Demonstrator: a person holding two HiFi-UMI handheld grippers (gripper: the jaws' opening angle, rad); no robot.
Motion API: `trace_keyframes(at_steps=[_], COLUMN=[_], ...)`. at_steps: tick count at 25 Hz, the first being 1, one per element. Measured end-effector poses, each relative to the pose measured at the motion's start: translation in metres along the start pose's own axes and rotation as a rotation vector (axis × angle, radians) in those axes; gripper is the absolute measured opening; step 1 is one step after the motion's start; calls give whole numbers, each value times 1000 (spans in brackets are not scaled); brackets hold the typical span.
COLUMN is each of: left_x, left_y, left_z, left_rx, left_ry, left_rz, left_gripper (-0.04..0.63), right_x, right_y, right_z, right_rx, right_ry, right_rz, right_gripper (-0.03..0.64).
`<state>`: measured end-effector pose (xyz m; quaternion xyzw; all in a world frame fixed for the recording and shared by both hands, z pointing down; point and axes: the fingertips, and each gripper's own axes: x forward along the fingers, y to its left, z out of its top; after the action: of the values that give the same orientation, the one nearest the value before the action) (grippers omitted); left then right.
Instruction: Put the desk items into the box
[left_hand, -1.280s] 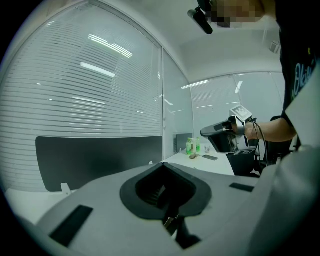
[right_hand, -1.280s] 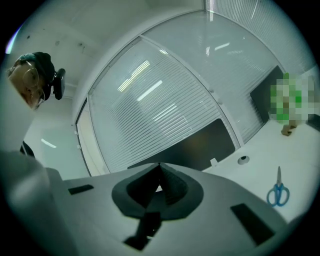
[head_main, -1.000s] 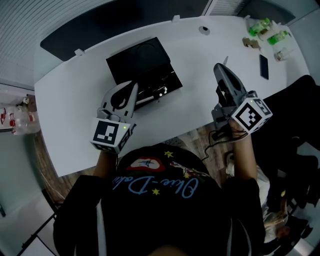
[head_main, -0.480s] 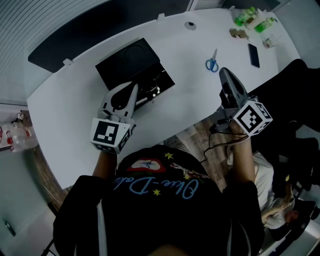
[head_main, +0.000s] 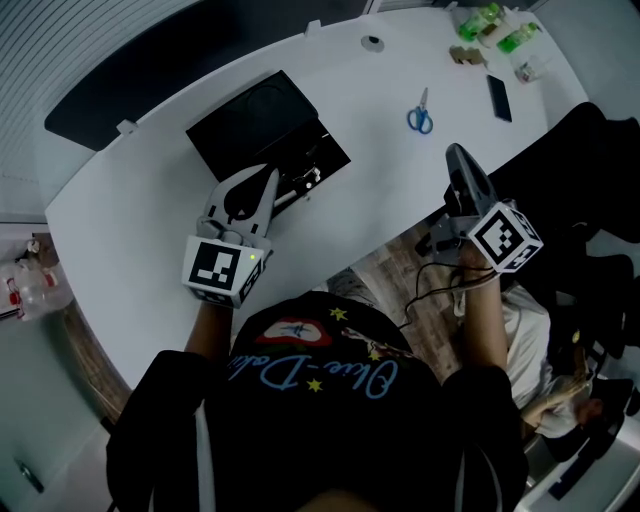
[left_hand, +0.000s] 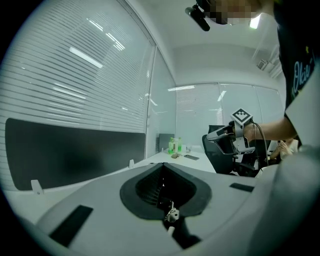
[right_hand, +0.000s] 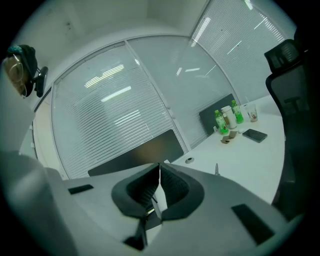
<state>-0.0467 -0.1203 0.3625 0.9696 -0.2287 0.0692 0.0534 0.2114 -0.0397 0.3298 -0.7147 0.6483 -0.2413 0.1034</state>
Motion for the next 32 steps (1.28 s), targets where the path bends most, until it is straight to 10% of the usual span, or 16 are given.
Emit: trace_keyframes(at_steps=[32], left_x=[92], left_y=[-13], left_z=[0], left_rx=[-7], left_ry=[49], left_rz=[72], left_gripper=[9], right_x=[84], right_y=[-129], right_z=[-41], right_rx=[19], right_ry=[256], right_rz=[-72], right_gripper=[13])
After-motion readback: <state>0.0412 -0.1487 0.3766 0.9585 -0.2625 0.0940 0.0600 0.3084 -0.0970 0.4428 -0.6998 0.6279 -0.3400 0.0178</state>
